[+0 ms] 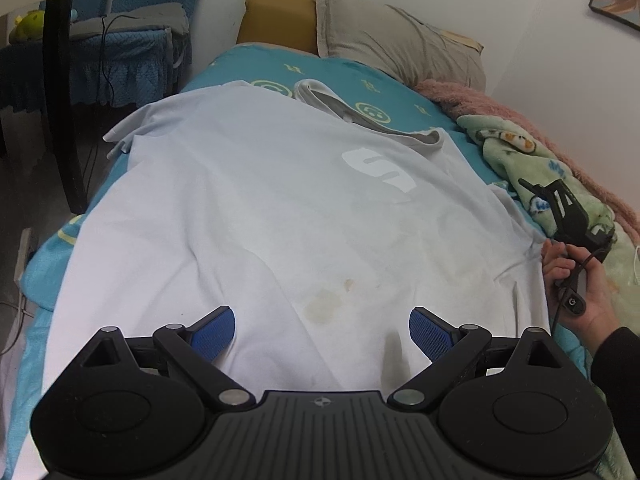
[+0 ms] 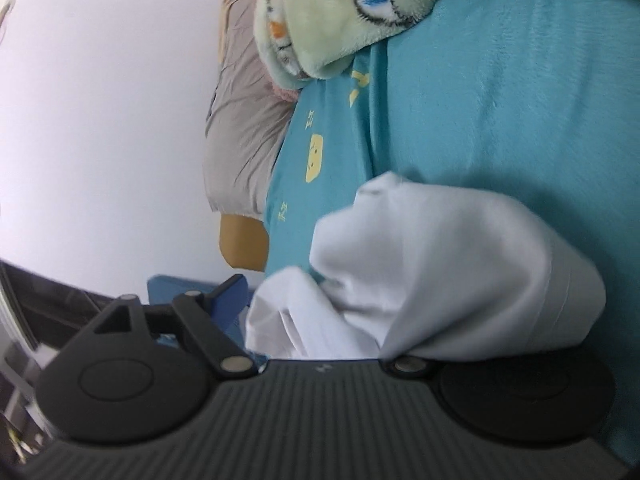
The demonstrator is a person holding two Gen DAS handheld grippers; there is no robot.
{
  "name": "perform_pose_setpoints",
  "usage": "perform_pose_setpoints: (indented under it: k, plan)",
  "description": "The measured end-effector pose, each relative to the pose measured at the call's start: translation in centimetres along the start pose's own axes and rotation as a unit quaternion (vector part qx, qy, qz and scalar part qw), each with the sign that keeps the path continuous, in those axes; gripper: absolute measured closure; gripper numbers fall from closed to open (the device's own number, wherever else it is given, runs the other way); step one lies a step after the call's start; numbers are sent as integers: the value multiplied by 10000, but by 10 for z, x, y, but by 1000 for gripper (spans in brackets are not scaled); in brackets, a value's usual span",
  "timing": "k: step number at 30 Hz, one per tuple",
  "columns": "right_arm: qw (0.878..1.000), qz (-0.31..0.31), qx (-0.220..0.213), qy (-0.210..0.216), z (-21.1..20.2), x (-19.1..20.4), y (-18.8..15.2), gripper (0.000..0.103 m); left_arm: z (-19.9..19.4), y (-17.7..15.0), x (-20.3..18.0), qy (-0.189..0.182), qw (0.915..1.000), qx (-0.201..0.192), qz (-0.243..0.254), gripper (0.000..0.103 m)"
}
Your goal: Fold clothes
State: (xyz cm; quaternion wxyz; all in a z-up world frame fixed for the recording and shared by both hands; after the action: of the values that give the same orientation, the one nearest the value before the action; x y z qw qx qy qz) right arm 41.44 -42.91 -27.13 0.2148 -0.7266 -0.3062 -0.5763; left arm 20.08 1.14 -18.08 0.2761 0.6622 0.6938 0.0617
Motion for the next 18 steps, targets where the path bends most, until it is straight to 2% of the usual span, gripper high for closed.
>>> perform_pose_setpoints:
  k: [1, 2, 5, 6, 7, 10, 14, 18]
  plan:
    - [10000, 26, 13, -62, 3, 2, 3, 18, 1, 1, -1, -21, 10000, 11, -1, 7]
    - [9999, 50, 26, -128, 6, 4, 7, 23, 2, 1, -2, -23, 10000, 10, 20, 7]
    - [9969, -251, 11, -743, 15, 8, 10, 59, 4, 2, -5, 20, 9999, 11, 108, 7]
    - [9949, -352, 6, -949, 17, 9, 11, 86, 4, 2, -6, 21, 9999, 0, 135, 7]
    - [9927, -524, -182, -1075, 12, 17, 12, 92, 3, 3, -7, 23, 9999, -30, 165, 7]
    - [9812, -1042, -761, -1437, -5, 41, 14, 94, -4, 5, -10, 29, 9995, -166, 254, 7]
    - [9544, -1721, -1524, -1904, -29, 77, 16, 95, -16, 8, -13, -35, 9989, -357, 305, 7]
    - [8863, -2834, -1967, -3091, -31, 127, -1, 95, -27, 9, -10, -119, 9987, -472, 176, 7]
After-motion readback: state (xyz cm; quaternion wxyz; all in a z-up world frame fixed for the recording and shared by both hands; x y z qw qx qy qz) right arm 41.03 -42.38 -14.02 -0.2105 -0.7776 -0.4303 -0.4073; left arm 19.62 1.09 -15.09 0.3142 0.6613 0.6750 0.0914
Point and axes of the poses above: each gripper's, at about its wrist camera, not at the fingertips, and z roughly the way its jaws point, x to its left, y to its top, the point moved 9 cm from there along z, roughly the way its jaws point, and after that the axes turned 15 degrees about x, right-handed, at the moved point
